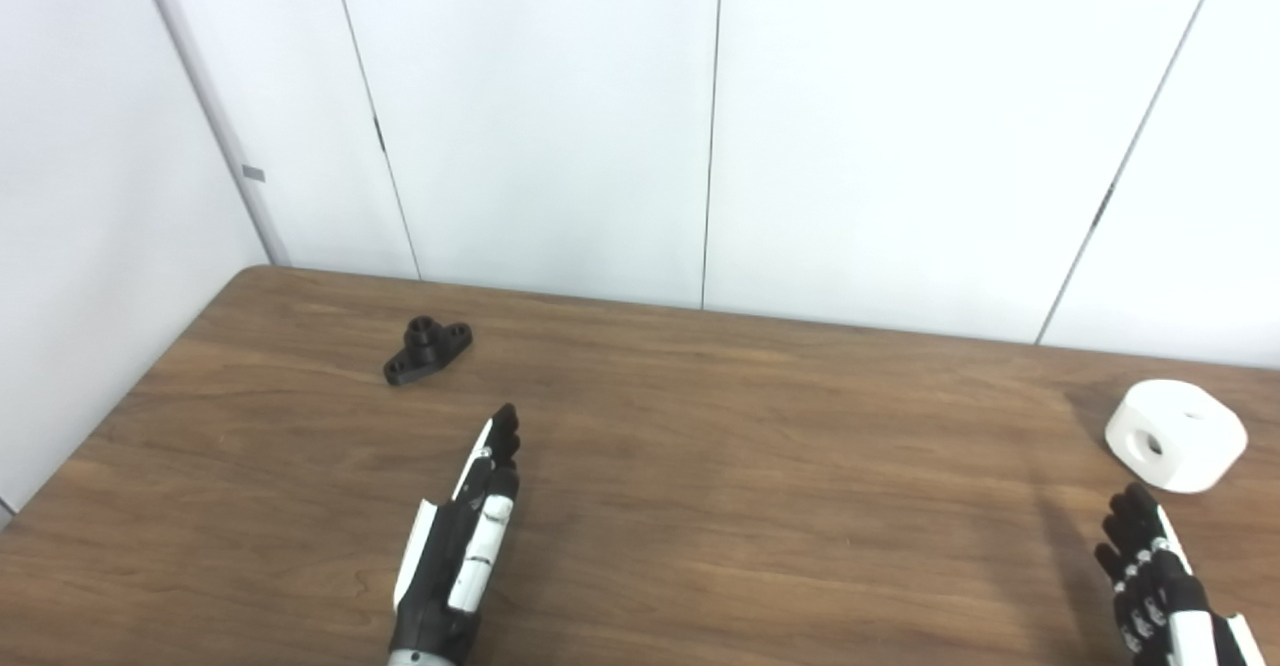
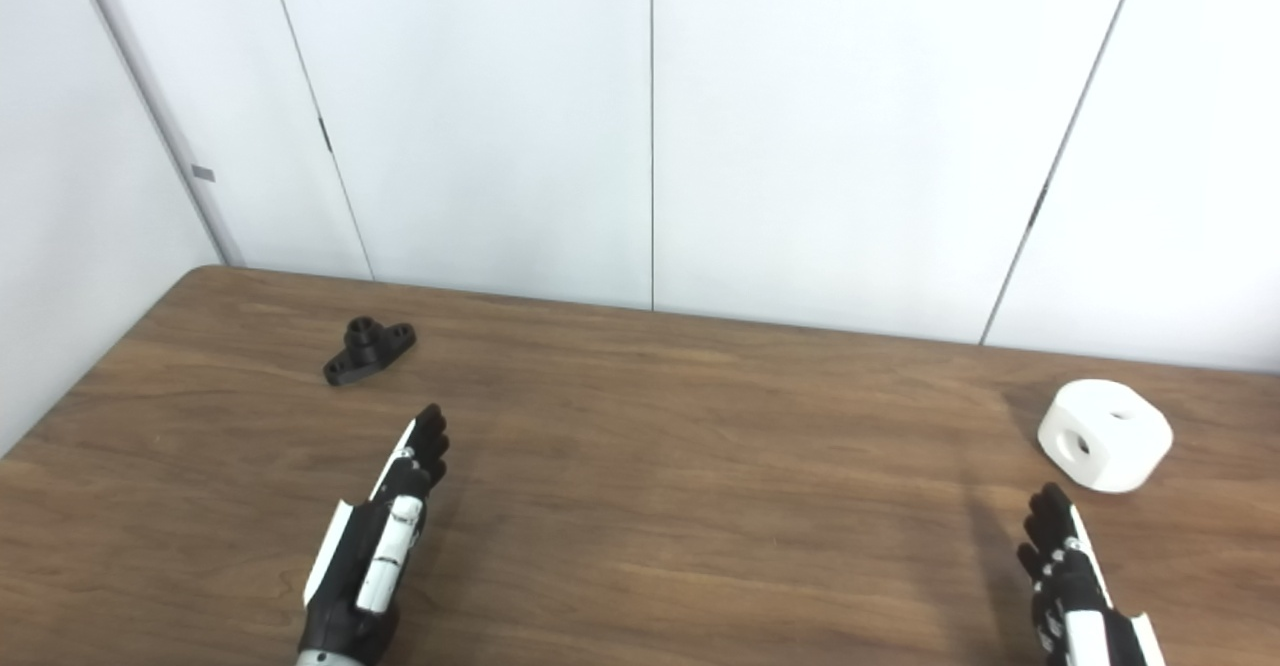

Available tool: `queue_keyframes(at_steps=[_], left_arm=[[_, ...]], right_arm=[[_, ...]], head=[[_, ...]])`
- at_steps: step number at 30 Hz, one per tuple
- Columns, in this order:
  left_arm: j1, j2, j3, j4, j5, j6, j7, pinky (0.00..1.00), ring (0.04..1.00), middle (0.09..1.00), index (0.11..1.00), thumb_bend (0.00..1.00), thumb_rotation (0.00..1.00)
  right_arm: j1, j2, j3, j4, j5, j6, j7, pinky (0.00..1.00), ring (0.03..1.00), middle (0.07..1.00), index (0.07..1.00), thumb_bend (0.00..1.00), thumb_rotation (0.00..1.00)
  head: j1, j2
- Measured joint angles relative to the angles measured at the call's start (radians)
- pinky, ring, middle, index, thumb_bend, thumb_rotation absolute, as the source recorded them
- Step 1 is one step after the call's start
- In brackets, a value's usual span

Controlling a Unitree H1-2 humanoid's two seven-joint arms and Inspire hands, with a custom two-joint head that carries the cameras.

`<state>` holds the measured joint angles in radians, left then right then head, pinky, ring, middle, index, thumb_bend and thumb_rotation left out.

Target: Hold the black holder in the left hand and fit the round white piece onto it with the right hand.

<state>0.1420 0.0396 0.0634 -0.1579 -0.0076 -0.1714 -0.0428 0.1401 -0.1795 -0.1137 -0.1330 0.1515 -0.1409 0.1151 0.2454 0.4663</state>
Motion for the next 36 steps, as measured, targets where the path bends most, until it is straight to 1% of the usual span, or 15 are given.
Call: queue_keyframes(at_steps=[6,7,10,12,13,17,19,22,23,24,27,29,31,33,36], left_arm=[[-0.003,0.012,-0.007,-0.005,0.042,0.006,0.003,1.0,1.0,1.0,1.0,0.55,0.7],[-0.004,0.014,-0.007,-0.007,0.054,0.009,0.005,1.0,1.0,1.0,1.0,0.58,0.67],[-0.01,0.024,-0.007,-0.014,0.101,0.037,0.009,1.0,1.0,0.999,1.0,0.62,0.64],[-0.016,0.035,0.004,-0.016,0.117,0.067,0.011,0.99,1.0,1.0,1.0,0.72,0.57],[-0.019,0.045,0.015,-0.018,0.123,0.096,0.012,0.94,0.986,1.0,1.0,0.76,0.54],[-0.046,0.093,0.055,-0.06,0.156,0.181,0.032,0.86,0.956,0.998,1.0,0.85,0.47],[-0.068,0.118,0.065,-0.079,0.182,0.235,0.034,0.88,0.963,0.995,1.0,0.89,0.44],[-0.114,0.16,0.076,-0.097,0.231,0.299,0.036,0.92,0.99,1.0,1.0,0.95,0.45],[-0.128,0.174,0.08,-0.1,0.241,0.323,0.035,0.95,0.995,1.0,1.0,0.97,0.45],[-0.141,0.188,0.084,-0.101,0.252,0.344,0.035,0.98,0.998,1.0,1.0,0.97,0.46],[-0.176,0.236,0.094,-0.103,0.289,0.403,0.033,1.0,1.0,1.0,1.0,0.95,0.45],[-0.186,0.269,0.093,-0.101,0.319,0.41,0.032,1.0,1.0,1.0,1.0,0.93,0.44],[-0.201,0.301,0.088,-0.082,0.369,0.409,0.038,1.0,1.0,1.0,0.999,0.95,0.48],[-0.224,0.341,0.076,-0.039,0.437,0.408,0.053,1.0,1.0,1.0,0.992,0.97,0.51],[-0.265,0.383,0.069,0.032,0.512,0.406,0.084,1.0,1.0,1.0,0.973,0.98,0.52]], right_arm=[[0.0,0.0,0.0,0.0,-0.001,0.0,0.0,1.0,1.0,0.99,1.0,0.58,0.96],[0.0,0.0,0.0,0.0,-0.001,0.0,0.0,1.0,1.0,0.988,1.0,0.58,0.95],[-0.002,0.0,0.001,0.0,-0.004,-0.001,0.0,1.0,1.0,0.988,0.999,0.58,0.95],[-0.003,0.0,0.001,0.0,-0.009,-0.001,0.0,1.0,1.0,0.984,0.993,0.59,0.95],[-0.003,0.0,0.001,0.0,-0.013,-0.001,-0.001,1.0,1.0,0.98,0.991,0.59,0.95],[-0.002,0.001,0.001,0.001,-0.029,-0.001,-0.002,1.0,1.0,0.981,0.991,0.6,0.94],[-0.001,0.002,0.001,0.001,-0.031,-0.001,-0.002,1.0,1.0,0.98,0.99,0.59,0.95],[-0.001,0.003,0.001,0.001,-0.036,-0.002,-0.002,1.0,1.0,0.976,0.987,0.61,0.95],[-0.001,0.003,0.001,0.001,-0.038,-0.003,-0.002,1.0,1.0,0.977,0.988,0.61,0.95],[-0.001,0.003,0.001,0.001,-0.039,-0.004,-0.002,1.0,1.0,0.976,0.986,0.61,0.94],[-0.001,0.004,0.001,0.0,-0.039,-0.01,-0.002,1.0,1.0,0.975,0.986,0.61,0.94],[0.0,0.005,0.002,-0.001,-0.04,-0.01,-0.002,1.0,1.0,0.978,0.988,0.62,0.94],[0.003,0.005,0.002,-0.002,-0.044,-0.01,-0.002,1.0,1.0,0.976,0.989,0.62,0.94],[0.003,0.005,0.002,-0.002,-0.046,-0.01,-0.002,1.0,1.0,0.975,0.985,0.62,0.94],[0.004,0.005,0.001,-0.002,-0.046,-0.01,-0.002,1.0,1.0,0.974,0.983,0.63,0.93]], head=[[-0.009,0.009],[-0.011,0.011],[-0.012,0.012],[-0.014,0.014],[-0.014,0.014],[-0.021,0.015],[-0.023,0.015],[-0.026,0.017],[-0.025,0.017],[-0.023,0.018],[-0.023,0.018],[-0.023,0.021],[-0.023,0.021],[-0.02,0.023],[-0.02,0.023]])
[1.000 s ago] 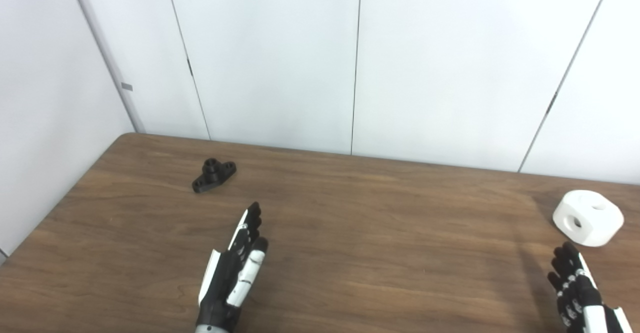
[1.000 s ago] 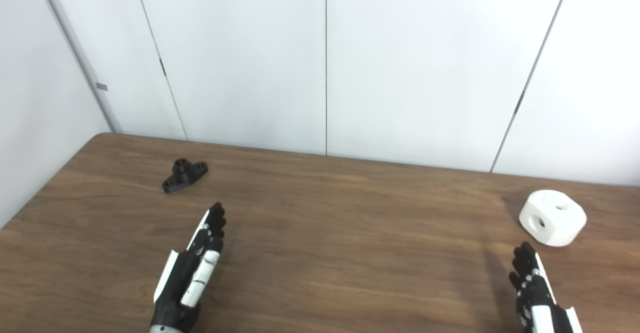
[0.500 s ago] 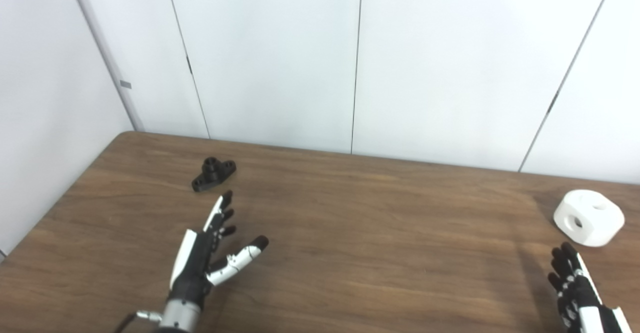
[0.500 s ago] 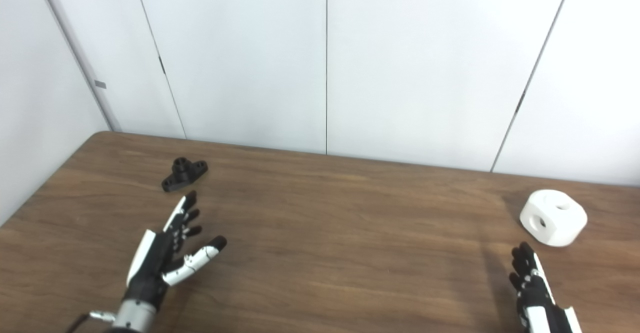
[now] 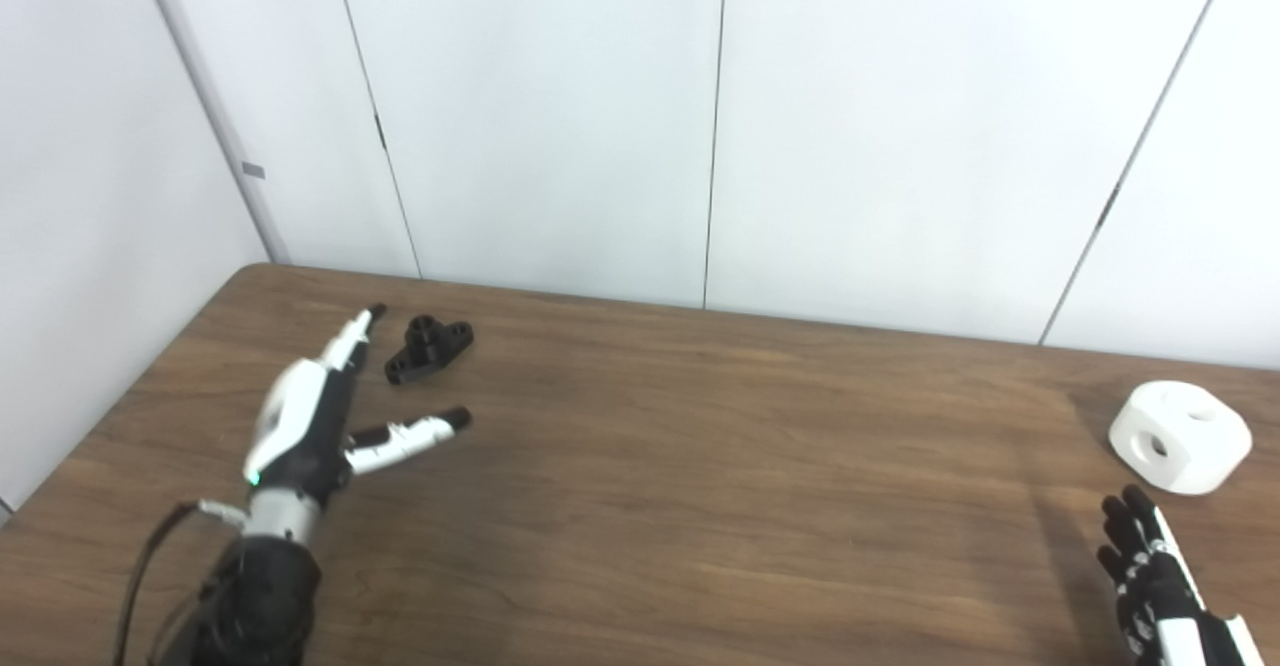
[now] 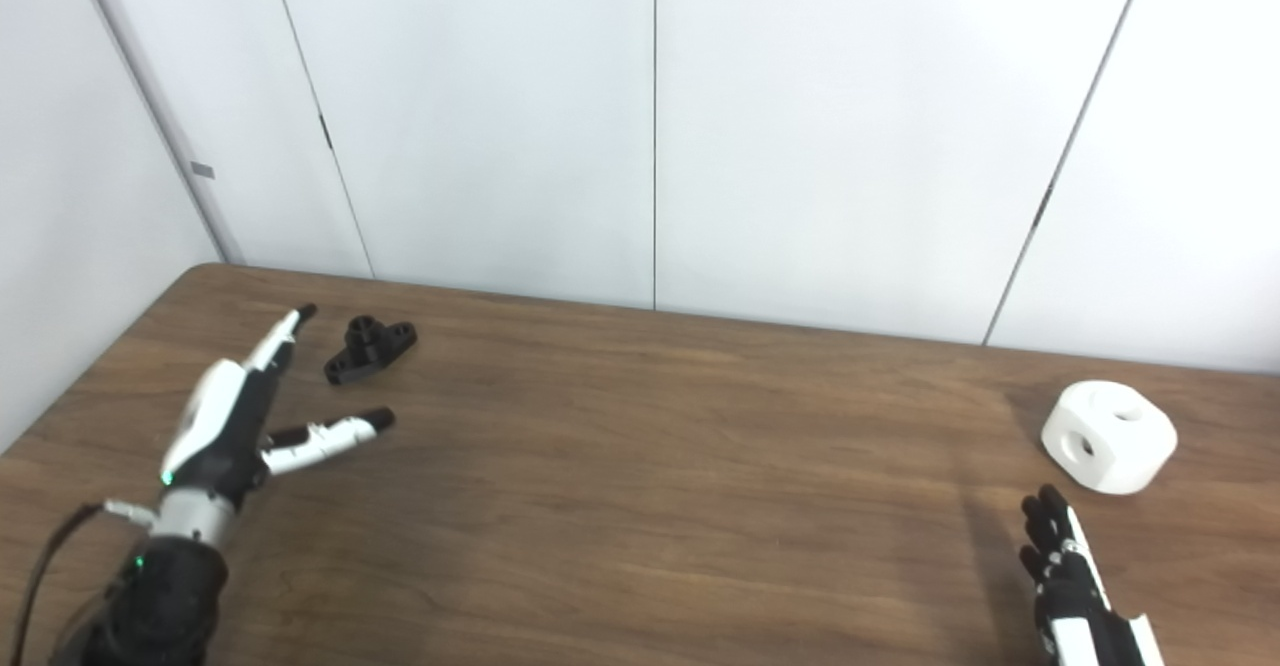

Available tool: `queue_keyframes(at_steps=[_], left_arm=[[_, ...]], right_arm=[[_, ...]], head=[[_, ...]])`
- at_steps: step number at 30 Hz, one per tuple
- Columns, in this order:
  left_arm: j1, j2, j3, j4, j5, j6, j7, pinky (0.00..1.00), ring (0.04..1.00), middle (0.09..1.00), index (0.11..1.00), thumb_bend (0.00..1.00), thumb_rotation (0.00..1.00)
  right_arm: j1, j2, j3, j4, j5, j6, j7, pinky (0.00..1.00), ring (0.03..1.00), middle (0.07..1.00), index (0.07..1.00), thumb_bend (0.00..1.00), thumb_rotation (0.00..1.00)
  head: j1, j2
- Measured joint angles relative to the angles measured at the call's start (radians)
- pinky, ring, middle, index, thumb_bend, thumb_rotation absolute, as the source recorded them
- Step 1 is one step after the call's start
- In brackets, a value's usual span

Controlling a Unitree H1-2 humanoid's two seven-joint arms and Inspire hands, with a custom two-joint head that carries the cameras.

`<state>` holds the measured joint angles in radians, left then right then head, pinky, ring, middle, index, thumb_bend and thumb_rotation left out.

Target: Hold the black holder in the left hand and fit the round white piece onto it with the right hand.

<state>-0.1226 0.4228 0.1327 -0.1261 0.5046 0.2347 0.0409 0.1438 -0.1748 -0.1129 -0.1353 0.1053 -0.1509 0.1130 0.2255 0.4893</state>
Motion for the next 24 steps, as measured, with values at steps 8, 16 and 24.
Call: queue_keyframes(at_steps=[8,16,24], left_arm=[[-0.084,0.056,-0.036,0.115,0.111,-0.011,0.035,1.0,1.0,1.0,0.953,1.0,0.56],[-0.137,0.08,-0.046,0.224,0.152,0.009,0.037,1.0,1.0,0.992,0.821,0.99,0.53],[-0.191,0.084,-0.09,0.316,0.173,0.028,0.048,1.0,1.0,0.973,0.76,0.97,0.53]], right_arm=[[0.0,0.001,0.0,-0.001,0.0,0.0,0.0,1.0,1.0,0.97,0.981,0.63,0.93],[0.002,0.001,-0.001,-0.002,0.001,0.0,0.0,1.0,1.0,0.968,0.977,0.64,0.92],[0.005,0.001,-0.001,-0.007,0.001,0.0,0.0,1.0,1.0,0.968,0.979,0.64,0.92]], head=[[0.005,0.006],[0.005,0.011],[0.003,0.015]])
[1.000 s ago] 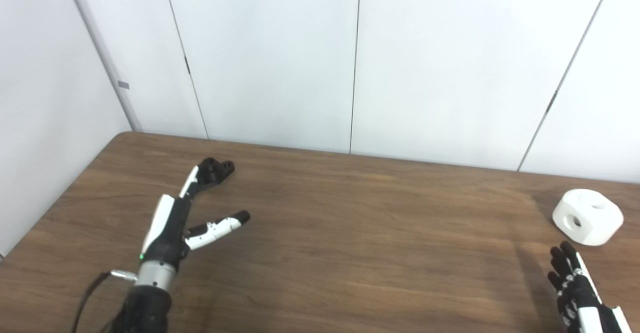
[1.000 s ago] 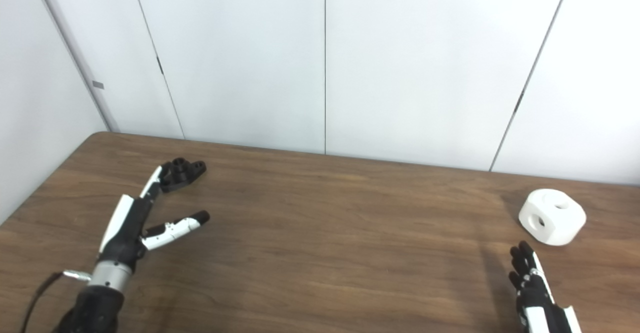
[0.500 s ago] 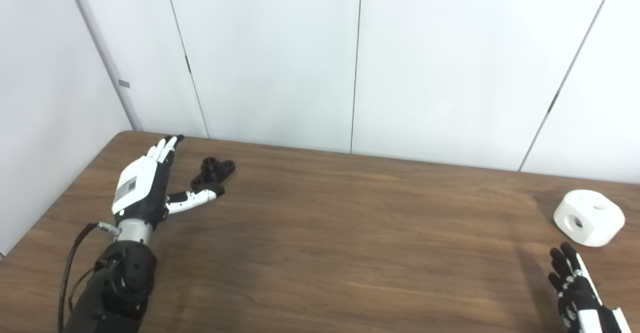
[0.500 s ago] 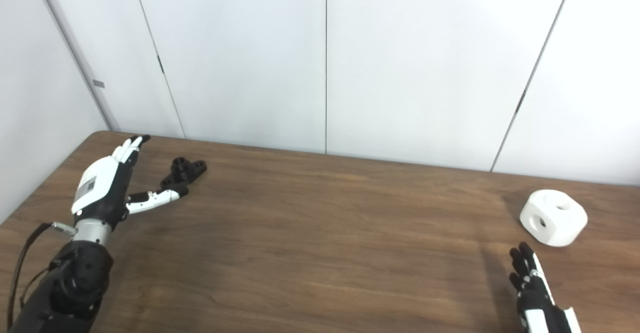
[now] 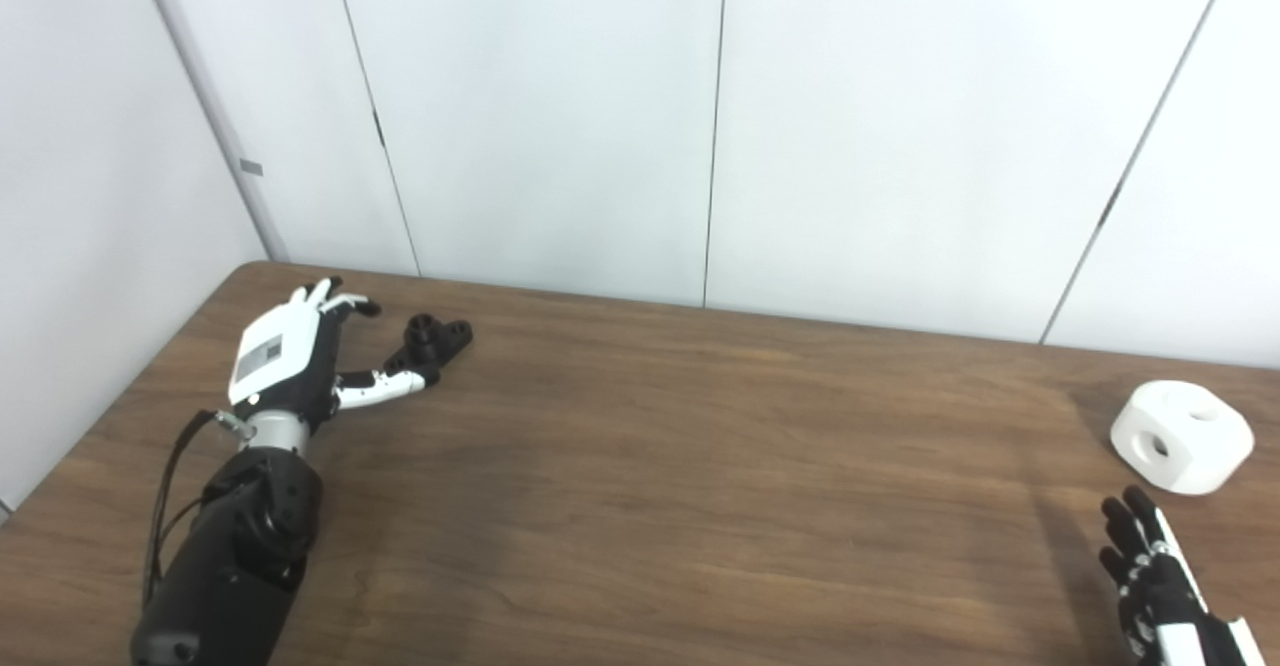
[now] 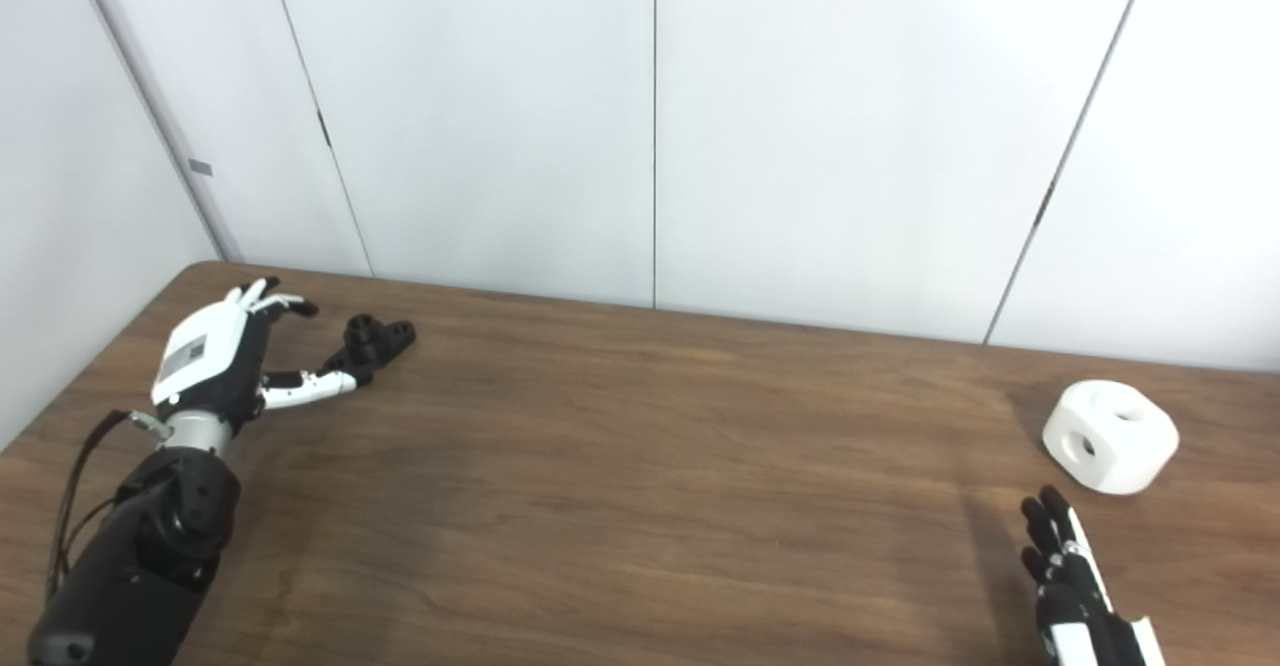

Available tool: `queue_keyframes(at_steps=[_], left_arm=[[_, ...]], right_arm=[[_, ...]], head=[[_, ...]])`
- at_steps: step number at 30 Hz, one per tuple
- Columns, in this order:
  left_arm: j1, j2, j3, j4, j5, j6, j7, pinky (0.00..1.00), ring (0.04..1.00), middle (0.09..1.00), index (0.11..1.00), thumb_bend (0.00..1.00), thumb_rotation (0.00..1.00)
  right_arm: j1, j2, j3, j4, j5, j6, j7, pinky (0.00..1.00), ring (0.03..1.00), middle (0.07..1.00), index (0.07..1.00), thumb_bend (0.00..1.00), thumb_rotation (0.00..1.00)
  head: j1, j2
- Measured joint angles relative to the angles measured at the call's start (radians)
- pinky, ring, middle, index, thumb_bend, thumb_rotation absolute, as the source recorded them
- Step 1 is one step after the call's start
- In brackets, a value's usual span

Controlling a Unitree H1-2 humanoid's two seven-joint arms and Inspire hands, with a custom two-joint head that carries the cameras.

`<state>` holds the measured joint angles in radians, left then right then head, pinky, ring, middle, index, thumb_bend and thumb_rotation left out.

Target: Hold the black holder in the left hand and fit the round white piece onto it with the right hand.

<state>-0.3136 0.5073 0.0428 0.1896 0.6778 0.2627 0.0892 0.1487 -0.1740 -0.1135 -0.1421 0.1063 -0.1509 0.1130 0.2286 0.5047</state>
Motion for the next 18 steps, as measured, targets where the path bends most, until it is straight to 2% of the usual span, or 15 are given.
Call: queue_keyframes(at_steps=[5,10,18], left_arm=[[-0.013,0.0,-0.012,0.045,-0.004,0.008,0.007,1.0,1.0,0.977,0.748,0.97,0.51],[-0.046,-0.001,-0.029,0.049,-0.009,0.044,0.006,1.0,1.0,0.975,0.746,0.95,0.46],[-0.076,-0.007,-0.054,0.135,-0.009,0.058,0.021,1.0,1.0,0.965,0.75,0.95,0.46]], right_arm=[[0.004,0.0,0.0,-0.004,-0.009,0.0,-0.001,1.0,0.999,0.962,0.974,0.64,0.92],[0.006,0.001,0.0,-0.005,-0.016,0.0,-0.001,1.0,0.992,0.961,0.971,0.65,0.92],[0.011,0.004,0.0,-0.014,-0.023,0.007,-0.001,1.0,0.996,0.962,0.97,0.65,0.91]], head=[[-0.006,0.005],[-0.006,0.008],[-0.011,0.011]])
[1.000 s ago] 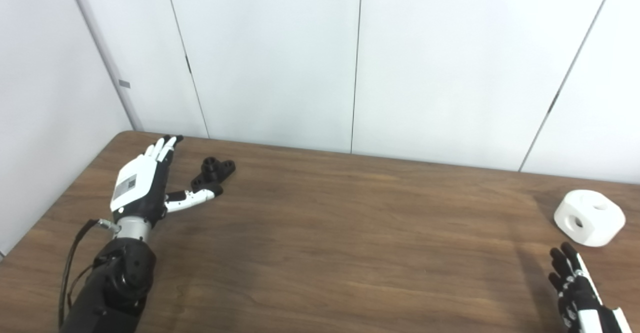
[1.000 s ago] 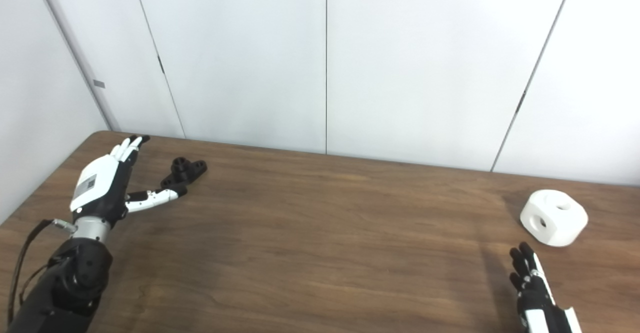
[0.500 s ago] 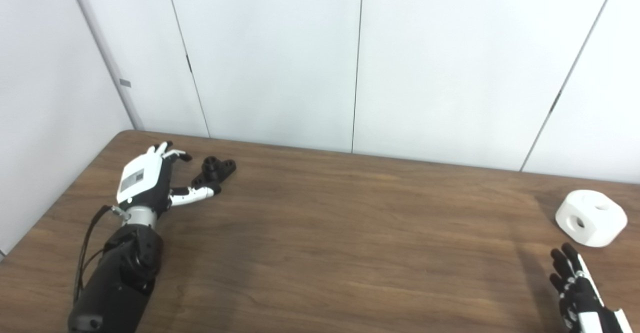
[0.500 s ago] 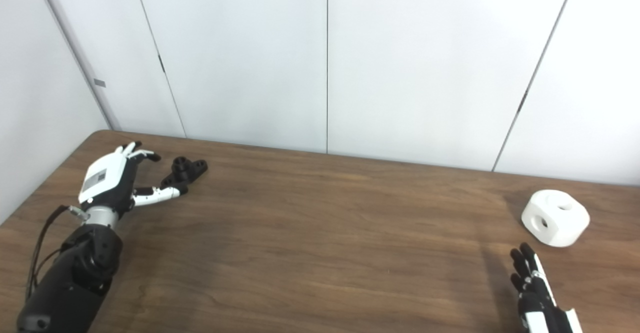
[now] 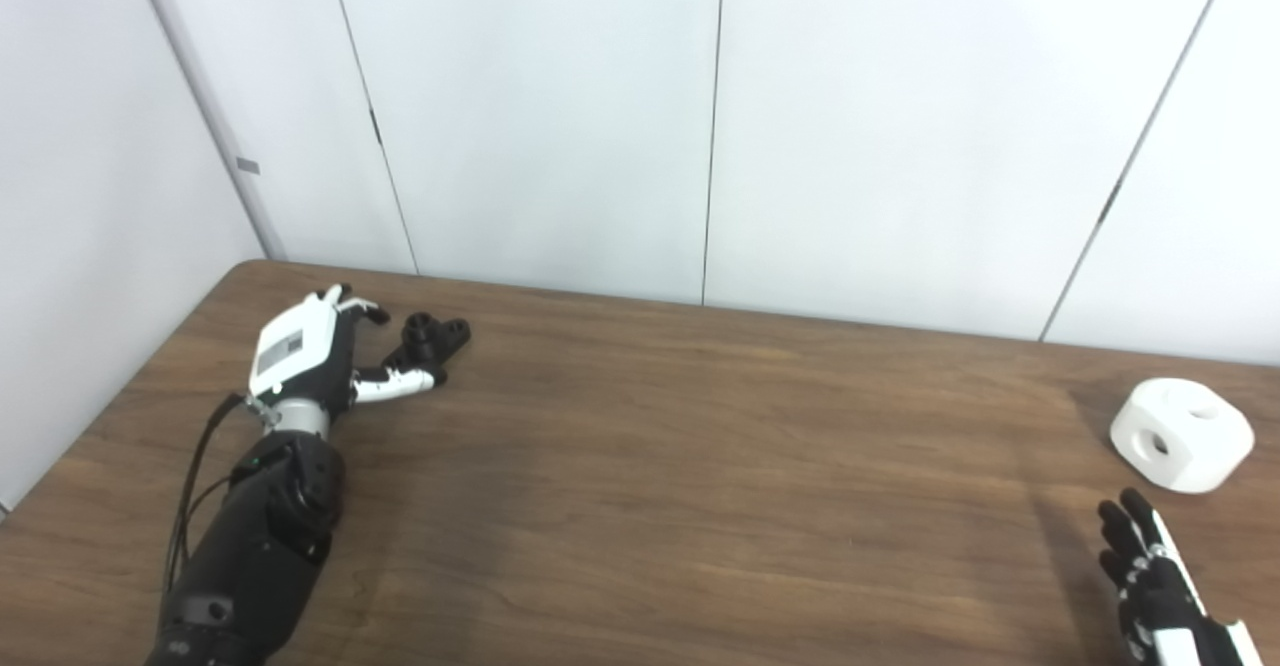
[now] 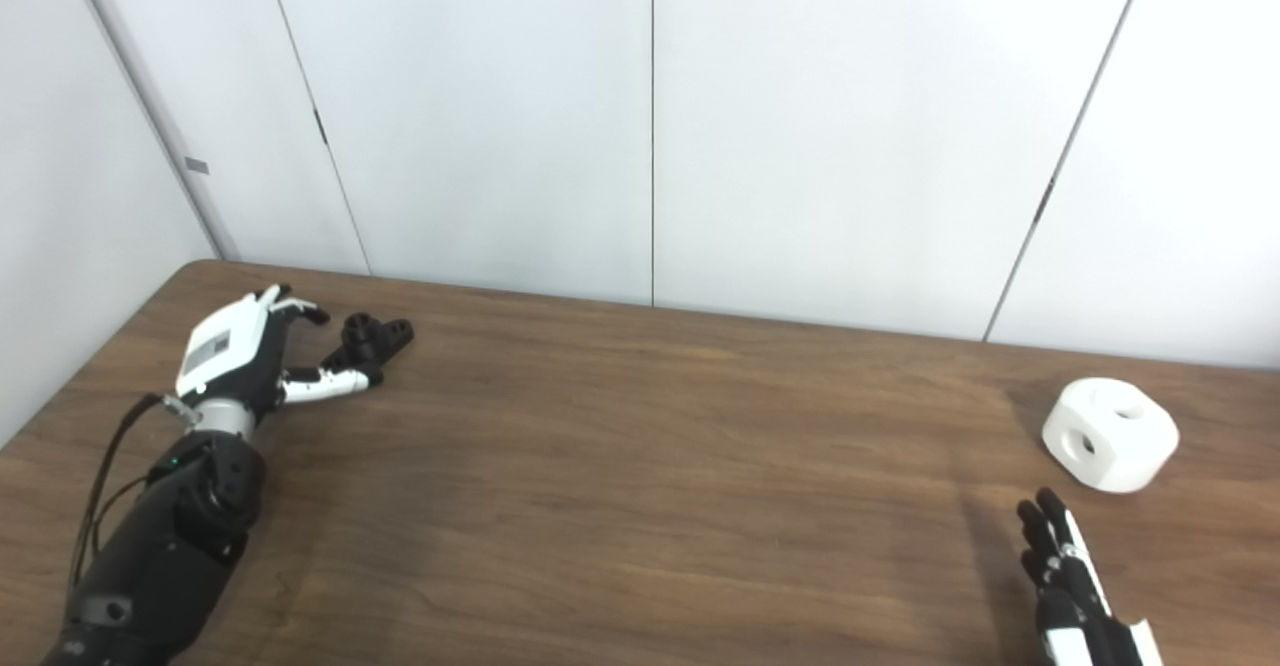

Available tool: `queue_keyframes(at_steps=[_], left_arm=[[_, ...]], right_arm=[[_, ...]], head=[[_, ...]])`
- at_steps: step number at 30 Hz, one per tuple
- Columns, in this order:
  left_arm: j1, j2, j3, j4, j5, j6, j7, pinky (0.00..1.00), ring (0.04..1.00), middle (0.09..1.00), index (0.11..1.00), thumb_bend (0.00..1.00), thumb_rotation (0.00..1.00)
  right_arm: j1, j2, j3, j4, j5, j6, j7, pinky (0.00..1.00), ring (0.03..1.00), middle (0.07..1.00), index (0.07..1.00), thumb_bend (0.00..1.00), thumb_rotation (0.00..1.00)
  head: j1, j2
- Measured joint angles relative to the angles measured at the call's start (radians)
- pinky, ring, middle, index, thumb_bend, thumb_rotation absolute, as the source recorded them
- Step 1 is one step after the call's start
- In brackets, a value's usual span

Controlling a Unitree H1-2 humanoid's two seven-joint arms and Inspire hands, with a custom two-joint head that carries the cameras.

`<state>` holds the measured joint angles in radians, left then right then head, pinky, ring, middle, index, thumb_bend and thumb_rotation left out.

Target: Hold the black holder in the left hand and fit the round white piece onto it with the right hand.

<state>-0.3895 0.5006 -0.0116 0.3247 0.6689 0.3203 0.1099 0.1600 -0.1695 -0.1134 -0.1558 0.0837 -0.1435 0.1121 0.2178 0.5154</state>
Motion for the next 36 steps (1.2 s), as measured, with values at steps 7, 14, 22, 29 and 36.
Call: queue_keyframes(at_steps=[7,14,22,29,36], left_arm=[[-0.029,-0.002,-0.003,0.056,-0.015,0.023,0.003,1.0,1.0,0.959,0.747,0.96,0.44],[-0.05,-0.004,-0.023,0.101,-0.015,0.043,0.008,1.0,1.0,0.958,0.745,0.96,0.47],[-0.066,-0.005,-0.026,0.121,-0.037,0.067,0.005,1.0,1.0,0.942,0.739,0.94,0.45],[-0.095,-0.01,-0.029,0.152,-0.059,0.075,0.006,1.0,1.0,0.932,0.721,0.95,0.45],[-0.11,-0.013,-0.035,0.157,-0.087,0.098,0.003,1.0,1.0,0.926,0.727,0.93,0.47]], right_arm=[[0.002,0.002,0.0,-0.001,-0.003,0.002,0.0,1.0,1.0,0.956,0.962,0.66,0.91],[0.005,0.005,0.0,-0.006,-0.006,0.002,0.0,1.0,0.997,0.952,0.961,0.65,0.91],[0.016,0.012,0.0,-0.02,-0.009,0.009,-0.001,1.0,0.995,0.95,0.963,0.65,0.91],[0.021,0.014,0.0,-0.024,-0.012,0.01,-0.001,1.0,0.992,0.949,0.961,0.64,0.91],[0.025,0.018,0.001,-0.029,-0.026,0.011,-0.002,1.0,0.985,0.947,0.961,0.63,0.91]], head=[[-0.006,0.006],[-0.009,0.009],[-0.011,0.017],[-0.014,0.021],[-0.017,0.026]])
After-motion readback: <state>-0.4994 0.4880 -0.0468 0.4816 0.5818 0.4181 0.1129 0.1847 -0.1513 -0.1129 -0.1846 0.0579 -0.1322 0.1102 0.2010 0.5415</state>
